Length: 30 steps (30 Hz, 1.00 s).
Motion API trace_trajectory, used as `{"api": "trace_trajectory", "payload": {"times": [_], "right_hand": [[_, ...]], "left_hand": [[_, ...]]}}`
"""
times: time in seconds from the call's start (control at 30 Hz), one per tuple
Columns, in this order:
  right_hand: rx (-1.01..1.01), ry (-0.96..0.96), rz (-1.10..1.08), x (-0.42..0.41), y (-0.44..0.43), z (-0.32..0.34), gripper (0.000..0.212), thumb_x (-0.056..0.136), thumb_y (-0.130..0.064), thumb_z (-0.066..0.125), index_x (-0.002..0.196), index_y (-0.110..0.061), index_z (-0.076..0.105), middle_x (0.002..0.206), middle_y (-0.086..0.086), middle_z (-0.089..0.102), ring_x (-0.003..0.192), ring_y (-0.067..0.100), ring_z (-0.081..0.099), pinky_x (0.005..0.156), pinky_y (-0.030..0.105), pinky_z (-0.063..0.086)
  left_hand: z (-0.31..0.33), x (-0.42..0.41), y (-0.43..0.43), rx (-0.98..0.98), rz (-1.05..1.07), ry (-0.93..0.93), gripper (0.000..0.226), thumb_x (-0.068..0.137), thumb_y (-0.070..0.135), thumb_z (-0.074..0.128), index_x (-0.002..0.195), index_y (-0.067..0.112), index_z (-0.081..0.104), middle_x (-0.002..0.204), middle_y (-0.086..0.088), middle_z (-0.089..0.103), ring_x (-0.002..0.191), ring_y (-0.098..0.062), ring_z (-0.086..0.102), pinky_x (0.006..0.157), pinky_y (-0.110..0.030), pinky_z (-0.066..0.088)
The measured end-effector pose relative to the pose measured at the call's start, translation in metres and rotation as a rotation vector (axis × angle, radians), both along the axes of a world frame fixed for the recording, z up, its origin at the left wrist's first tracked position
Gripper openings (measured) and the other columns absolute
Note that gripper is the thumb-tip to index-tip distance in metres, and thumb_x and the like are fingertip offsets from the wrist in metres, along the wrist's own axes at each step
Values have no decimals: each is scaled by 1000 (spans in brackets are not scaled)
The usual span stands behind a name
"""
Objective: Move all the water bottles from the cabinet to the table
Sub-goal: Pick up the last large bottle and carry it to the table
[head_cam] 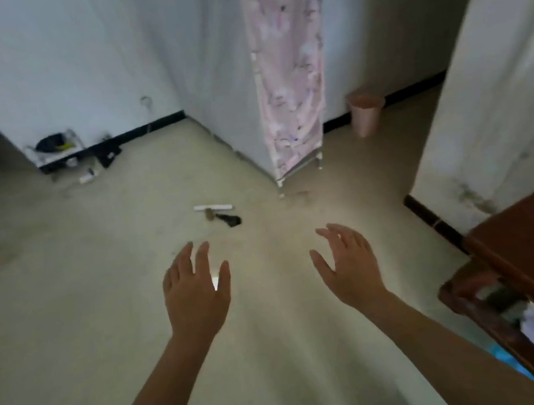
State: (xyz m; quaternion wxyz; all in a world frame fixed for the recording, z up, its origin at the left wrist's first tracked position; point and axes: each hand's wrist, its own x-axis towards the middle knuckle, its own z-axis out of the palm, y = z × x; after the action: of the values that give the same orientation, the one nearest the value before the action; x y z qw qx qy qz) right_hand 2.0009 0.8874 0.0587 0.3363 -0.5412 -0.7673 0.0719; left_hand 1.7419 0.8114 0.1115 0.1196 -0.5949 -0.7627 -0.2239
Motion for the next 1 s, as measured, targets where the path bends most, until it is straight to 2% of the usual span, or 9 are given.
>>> {"api": "trace_trajectory", "payload": {"times": [0.03, 0.27, 0.5, 0.63, 0.87, 1.0], "right_hand": [[-1, -1, 84, -48, 6, 0, 41, 94, -40, 60, 128, -17, 63, 132, 7, 60, 121, 26, 56, 107, 39, 37], [30, 12, 485, -251, 38, -3, 43, 92, -37, 63, 130, -17, 59, 133, 6, 59, 122, 25, 55, 105, 42, 43], [-11, 65, 741, -464, 113, 5, 45, 87, -28, 73, 128, -13, 62, 132, 11, 60, 124, 31, 55, 107, 49, 42], [22, 86, 894, -571, 133, 21, 45, 87, -26, 73, 128, -11, 63, 132, 13, 60, 122, 32, 57, 105, 49, 44], [-6, 69, 1207, -759, 87, 24, 48, 87, -28, 71, 132, -14, 59, 137, 11, 57, 125, 30, 55, 105, 50, 44], [10, 44, 1308, -866, 57, 22, 49, 90, -32, 65, 135, -17, 54, 140, 9, 53, 129, 27, 51, 109, 48, 41]], "left_hand": [[-3, -41, -17, 4, 88, -17, 54, 93, 44, 46, 131, 7, 59, 136, -21, 56, 119, -39, 57, 97, -49, 44], [-18, -189, -63, -55, 447, -105, 57, 94, 46, 44, 135, 7, 55, 140, -20, 53, 128, -37, 51, 102, -51, 42], [-4, -344, -50, -147, 788, -131, 55, 98, 47, 48, 144, 18, 44, 152, -13, 41, 138, -32, 41, 111, -50, 34], [17, -421, -51, -113, 943, -116, 55, 97, 50, 47, 144, 22, 40, 152, -11, 40, 137, -32, 40, 111, -52, 34], [14, -533, -102, -84, 1186, -173, 56, 96, 51, 48, 143, 22, 40, 152, -11, 40, 137, -32, 41, 110, -53, 35], [0, -621, -134, -25, 1265, -179, 55, 96, 49, 48, 141, 19, 42, 150, -13, 42, 135, -34, 43, 109, -55, 37]]}}
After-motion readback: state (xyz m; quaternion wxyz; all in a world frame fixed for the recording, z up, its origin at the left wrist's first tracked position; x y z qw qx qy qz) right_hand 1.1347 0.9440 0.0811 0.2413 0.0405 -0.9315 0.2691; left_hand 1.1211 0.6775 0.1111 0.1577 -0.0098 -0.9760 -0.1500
